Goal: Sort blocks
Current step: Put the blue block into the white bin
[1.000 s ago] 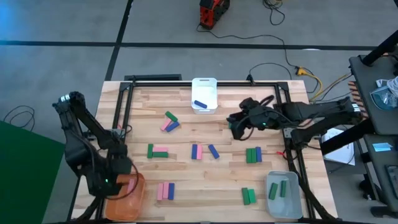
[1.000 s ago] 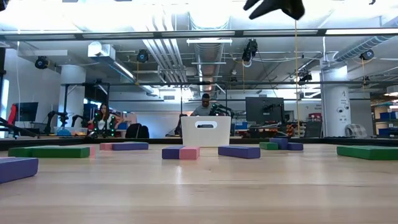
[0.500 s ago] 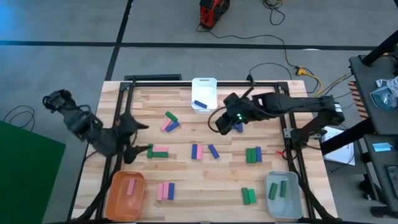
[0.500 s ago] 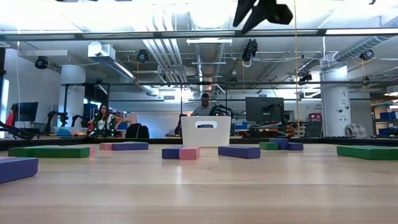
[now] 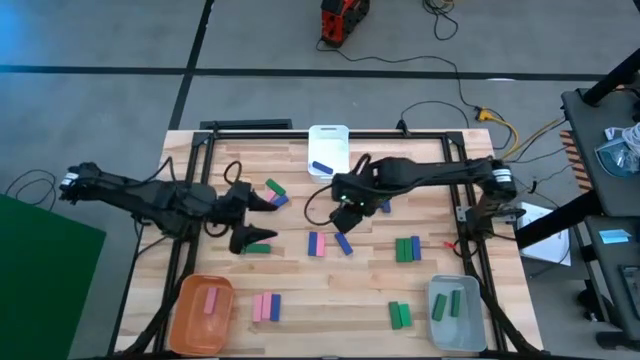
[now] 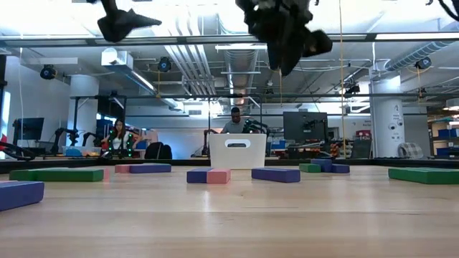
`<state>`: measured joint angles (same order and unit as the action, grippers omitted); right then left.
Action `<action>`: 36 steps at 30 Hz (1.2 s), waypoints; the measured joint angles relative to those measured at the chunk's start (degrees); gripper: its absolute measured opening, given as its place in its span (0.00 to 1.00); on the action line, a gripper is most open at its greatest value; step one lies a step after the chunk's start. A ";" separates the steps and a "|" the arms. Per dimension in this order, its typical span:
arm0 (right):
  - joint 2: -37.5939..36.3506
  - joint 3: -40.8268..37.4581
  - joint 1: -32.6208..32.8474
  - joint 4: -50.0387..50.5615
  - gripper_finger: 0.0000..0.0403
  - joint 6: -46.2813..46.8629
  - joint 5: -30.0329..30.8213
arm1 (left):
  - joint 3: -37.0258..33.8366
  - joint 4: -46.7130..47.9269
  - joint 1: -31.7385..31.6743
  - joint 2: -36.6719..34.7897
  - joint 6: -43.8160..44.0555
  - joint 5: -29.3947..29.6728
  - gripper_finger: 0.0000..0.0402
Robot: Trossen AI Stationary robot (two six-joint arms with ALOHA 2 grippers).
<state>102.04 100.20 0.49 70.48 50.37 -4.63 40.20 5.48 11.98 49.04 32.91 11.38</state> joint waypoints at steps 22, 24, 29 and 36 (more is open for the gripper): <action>13.33 -1.52 3.89 -3.71 0.43 -4.92 3.47 | 6.41 24.14 -0.41 -5.99 8.78 24.50 0.97; 13.29 -2.87 3.89 -5.07 0.48 -4.79 4.49 | 9.01 28.74 -0.41 -6.30 8.76 26.03 0.97; 13.37 -6.03 3.89 -10.07 0.61 -4.38 4.60 | 13.00 35.03 -0.41 -6.45 8.68 28.69 0.97; 13.37 -10.52 3.76 -16.37 0.70 -3.38 4.60 | 13.60 35.90 -0.42 -6.44 8.58 30.20 0.97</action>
<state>115.41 89.68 4.25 54.11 46.98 -0.03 53.81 41.38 11.56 42.59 41.50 41.58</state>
